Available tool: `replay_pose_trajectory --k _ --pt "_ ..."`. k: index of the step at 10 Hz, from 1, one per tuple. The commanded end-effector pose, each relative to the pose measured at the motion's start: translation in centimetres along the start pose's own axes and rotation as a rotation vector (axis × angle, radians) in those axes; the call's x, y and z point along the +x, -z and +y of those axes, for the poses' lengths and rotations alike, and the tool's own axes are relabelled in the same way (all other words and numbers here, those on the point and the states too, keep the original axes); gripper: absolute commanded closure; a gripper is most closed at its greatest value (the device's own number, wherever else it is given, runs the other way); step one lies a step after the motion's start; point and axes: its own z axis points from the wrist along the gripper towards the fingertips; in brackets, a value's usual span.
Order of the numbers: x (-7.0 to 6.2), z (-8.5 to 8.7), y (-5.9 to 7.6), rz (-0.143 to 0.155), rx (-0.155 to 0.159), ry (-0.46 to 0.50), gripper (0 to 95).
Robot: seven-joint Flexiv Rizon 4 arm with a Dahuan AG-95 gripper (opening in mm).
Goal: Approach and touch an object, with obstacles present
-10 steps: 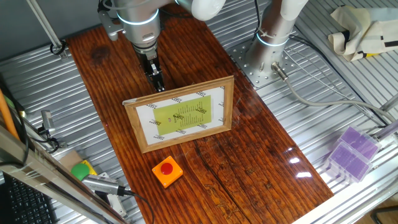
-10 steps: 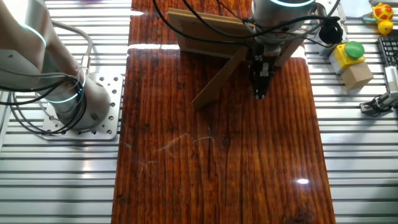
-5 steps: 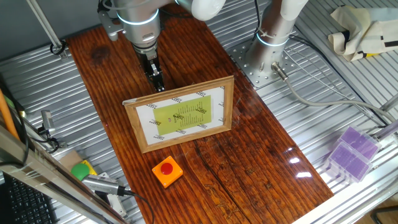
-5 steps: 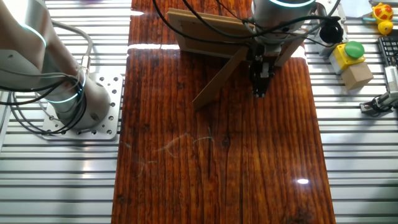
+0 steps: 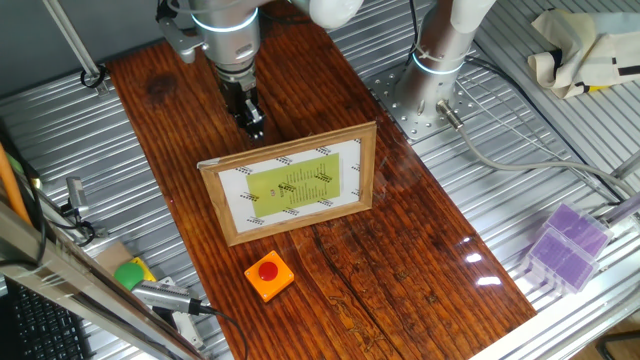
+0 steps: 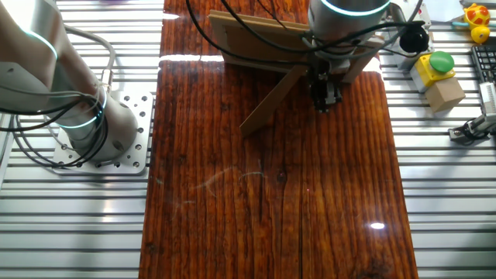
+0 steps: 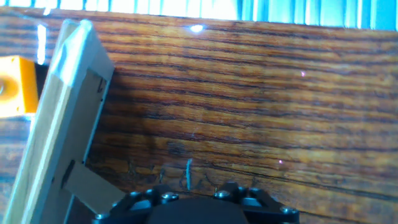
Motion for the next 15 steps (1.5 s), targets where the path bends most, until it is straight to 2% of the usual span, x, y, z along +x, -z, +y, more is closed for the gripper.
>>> replay_pose_trajectory --k 1,3,4,6,8,9,12,15 --pt "-0.2 0.8 2.2 0.025 -0.015 -0.019 95.0" --pt "-0.7 2.4 5.5 0.061 -0.018 -0.044 95.0" --pt "-0.9 3.1 6.6 0.068 -0.019 -0.047 95.0" --pt "-1.6 4.5 8.5 0.076 -0.016 -0.082 95.0" --pt "-3.3 6.6 9.8 0.092 -0.016 -0.126 95.0" --pt "-4.6 8.1 10.1 0.094 -0.016 -0.141 95.0" --pt "-6.6 10.8 10.7 0.094 -0.016 -0.142 95.0" --pt "-7.6 12.5 9.5 0.091 -0.016 -0.148 95.0"
